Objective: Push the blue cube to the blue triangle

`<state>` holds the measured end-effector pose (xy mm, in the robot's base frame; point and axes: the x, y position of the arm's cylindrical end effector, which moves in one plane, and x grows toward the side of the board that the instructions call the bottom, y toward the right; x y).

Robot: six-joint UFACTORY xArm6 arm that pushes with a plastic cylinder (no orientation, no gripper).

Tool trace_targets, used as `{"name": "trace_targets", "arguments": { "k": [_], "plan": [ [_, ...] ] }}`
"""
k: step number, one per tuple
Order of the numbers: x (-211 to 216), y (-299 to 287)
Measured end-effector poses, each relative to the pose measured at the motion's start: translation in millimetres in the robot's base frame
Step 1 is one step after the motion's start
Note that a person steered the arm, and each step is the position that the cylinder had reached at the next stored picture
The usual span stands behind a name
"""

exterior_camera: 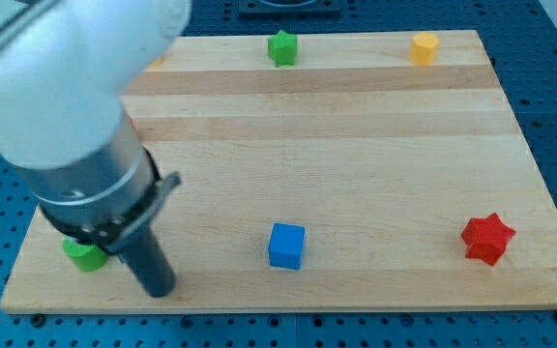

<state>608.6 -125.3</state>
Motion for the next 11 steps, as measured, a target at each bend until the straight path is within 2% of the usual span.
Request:
{"name": "trace_targets", "arguments": {
  "k": [4, 5, 8, 11],
  "plan": [
    [4.6, 137.9],
    [1.4, 154.0],
    [-23.5, 149.4],
    [-50.5, 104.8]
  ]
}}
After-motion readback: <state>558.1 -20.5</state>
